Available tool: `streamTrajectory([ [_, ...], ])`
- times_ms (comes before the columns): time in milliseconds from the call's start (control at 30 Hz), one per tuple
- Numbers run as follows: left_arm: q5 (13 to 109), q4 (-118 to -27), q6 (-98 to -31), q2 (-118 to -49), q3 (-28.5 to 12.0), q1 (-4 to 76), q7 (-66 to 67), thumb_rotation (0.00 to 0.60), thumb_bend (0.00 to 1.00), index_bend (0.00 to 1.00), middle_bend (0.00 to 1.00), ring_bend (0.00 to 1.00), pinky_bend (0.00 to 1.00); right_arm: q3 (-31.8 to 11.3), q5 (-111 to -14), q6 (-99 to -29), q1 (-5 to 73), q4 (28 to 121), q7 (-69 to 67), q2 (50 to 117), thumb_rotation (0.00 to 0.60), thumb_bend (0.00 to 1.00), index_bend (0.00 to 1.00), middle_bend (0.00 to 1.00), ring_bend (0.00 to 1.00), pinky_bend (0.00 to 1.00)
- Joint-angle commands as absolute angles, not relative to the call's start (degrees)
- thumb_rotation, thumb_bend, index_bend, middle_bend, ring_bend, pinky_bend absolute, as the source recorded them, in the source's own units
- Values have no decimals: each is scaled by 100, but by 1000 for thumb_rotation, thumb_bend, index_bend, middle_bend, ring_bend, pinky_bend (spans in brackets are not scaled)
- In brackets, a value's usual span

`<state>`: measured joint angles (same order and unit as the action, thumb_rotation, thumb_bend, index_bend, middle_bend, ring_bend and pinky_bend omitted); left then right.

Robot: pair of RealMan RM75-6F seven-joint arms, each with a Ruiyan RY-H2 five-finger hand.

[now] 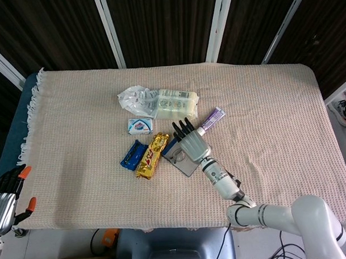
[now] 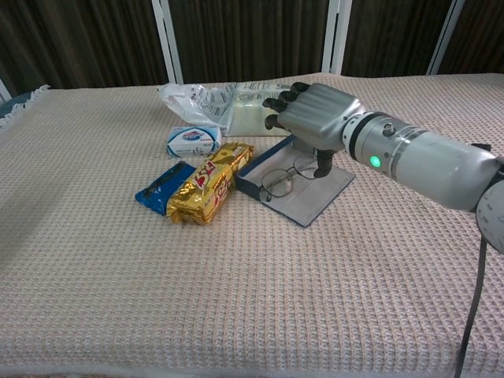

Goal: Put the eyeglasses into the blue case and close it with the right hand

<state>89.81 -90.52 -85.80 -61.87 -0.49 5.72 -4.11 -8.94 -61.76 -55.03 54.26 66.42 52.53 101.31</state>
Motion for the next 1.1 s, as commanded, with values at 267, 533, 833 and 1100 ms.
streamTrajectory([
  [267,8979,-9049,-8506,-6199,-51,615,-369,600,410,0,32,42,102,-968,-5916,-5102,5691,5877,5457,10611,600,252,361,39,0,54],
  [533,8964,-9045,-8478,-6197,-55,629,-373,600,410,0,32,42,102,-1054,-5871,-4968,5833,5486,5401,10907,600,252,440,39,0,54],
  [833,8908,-9037,-8439,-6184,-78,647,-408,600,410,0,32,42,102,-1136,-5888,-4935,5939,5257,5376,11053,600,252,506,39,0,54],
  [1100,8893,-9035,-8419,-6178,-84,659,-431,600,410,0,32,42,102,-1186,-5895,-4889,6001,5117,5317,11151,600,268,572,62,0,54],
])
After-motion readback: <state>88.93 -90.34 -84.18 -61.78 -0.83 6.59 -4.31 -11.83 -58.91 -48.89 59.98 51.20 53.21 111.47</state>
